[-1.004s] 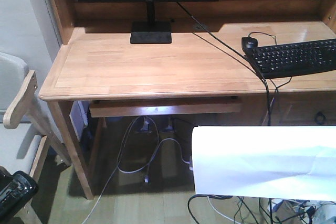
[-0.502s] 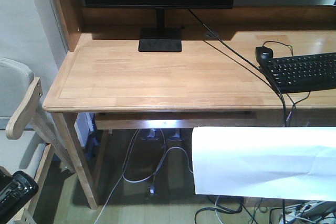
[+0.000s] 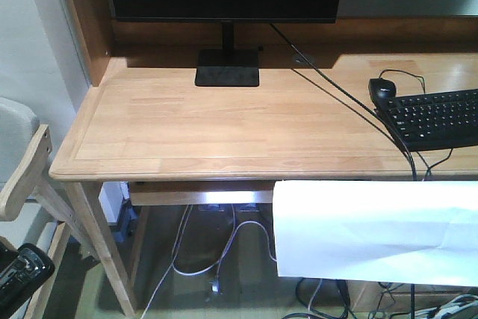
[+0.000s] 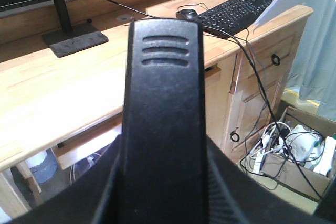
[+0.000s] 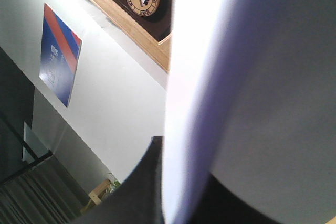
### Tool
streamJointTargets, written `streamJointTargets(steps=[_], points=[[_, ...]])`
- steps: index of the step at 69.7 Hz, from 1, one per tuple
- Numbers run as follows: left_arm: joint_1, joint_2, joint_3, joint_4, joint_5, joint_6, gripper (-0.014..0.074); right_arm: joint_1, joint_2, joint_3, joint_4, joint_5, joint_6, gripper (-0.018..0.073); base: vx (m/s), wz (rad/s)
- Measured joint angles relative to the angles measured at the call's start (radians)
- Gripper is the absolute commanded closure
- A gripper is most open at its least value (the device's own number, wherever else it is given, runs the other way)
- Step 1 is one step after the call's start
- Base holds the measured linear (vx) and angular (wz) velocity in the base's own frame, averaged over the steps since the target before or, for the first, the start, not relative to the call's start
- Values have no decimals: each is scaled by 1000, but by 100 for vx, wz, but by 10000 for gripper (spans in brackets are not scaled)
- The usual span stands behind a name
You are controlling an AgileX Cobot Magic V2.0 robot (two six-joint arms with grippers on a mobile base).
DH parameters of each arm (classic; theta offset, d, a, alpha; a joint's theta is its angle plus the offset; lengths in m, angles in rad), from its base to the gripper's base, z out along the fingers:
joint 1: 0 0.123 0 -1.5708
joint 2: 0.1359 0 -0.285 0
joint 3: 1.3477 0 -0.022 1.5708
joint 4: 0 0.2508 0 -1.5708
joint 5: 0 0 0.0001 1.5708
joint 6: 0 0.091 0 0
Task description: Grab stapler and paper to desk for stapling
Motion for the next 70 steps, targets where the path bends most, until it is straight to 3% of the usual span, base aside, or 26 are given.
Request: streamJointTargets(steps=[70], points=[[0,0,0,0,0,0,603,0,0,0,0,0,0,564,11,-3]])
